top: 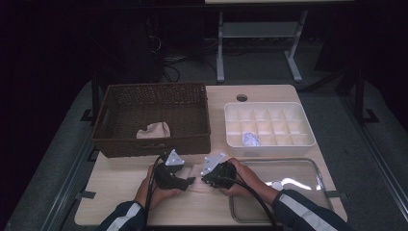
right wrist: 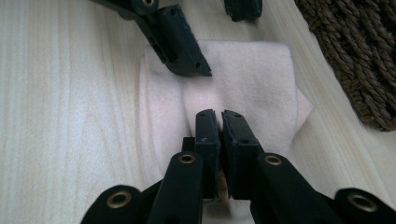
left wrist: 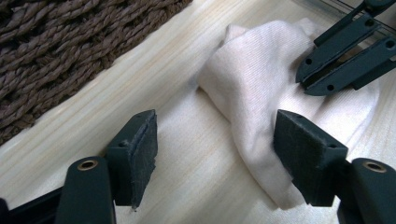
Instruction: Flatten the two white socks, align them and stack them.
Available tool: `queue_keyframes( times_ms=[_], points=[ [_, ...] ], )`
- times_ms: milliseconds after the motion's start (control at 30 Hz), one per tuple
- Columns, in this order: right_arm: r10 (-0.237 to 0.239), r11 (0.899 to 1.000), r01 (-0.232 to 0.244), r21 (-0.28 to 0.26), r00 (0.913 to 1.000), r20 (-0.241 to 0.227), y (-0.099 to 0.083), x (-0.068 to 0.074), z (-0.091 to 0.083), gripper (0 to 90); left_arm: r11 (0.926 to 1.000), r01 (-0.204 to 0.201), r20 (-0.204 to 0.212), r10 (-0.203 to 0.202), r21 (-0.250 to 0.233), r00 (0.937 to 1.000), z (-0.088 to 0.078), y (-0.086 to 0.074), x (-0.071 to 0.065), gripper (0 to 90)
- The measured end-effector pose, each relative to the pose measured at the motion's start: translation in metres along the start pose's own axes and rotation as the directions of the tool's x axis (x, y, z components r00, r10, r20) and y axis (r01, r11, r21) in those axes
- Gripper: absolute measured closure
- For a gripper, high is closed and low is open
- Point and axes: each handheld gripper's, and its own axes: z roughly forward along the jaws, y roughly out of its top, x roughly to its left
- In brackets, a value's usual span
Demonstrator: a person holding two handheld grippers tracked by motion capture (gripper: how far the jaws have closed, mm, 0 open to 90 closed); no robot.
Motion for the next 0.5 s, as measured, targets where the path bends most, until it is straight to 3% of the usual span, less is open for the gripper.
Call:
queue_keyframes(
  times_ms=[100, 200, 233, 267, 500],
  points=[
    [-0.012, 1.000, 0.012, 0.002, 0.9999, 0.005, 0.000, 0.001, 0.000, 84.3, 0.9999, 0.015, 0.002, -0.015, 0.005, 0.9999, -0.004, -0.001, 0.002, 34.0],
    [-0.007, 1.000, 0.007, 0.002, 1.0000, 0.003, 0.001, 0.001, 0.000, 84.3, 0.9995, 0.031, 0.034, -0.031, 0.003, 0.9989, -0.009, -0.003, 0.004, 36.5],
    [-0.004, 1.000, 0.004, 0.001, 1.0000, 0.002, 0.001, 0.001, 0.000, 84.3, 0.9984, 0.056, 0.093, -0.055, -0.002, 0.9942, -0.010, -0.005, 0.004, 36.2],
    [-0.002, 1.000, 0.002, 0.001, 1.0000, 0.001, 0.000, 0.000, 0.000, 84.3, 0.9989, 0.046, 0.118, -0.047, 0.007, 0.9919, -0.009, -0.006, 0.003, 37.2],
    [-0.013, 1.000, 0.013, 0.000, 0.9999, -0.006, 0.000, -0.001, 0.000, 83.7, 1.0000, -0.003, 0.097, 0.004, -0.009, 0.9952, 0.002, 0.001, -0.012, 39.1]
  ],
)
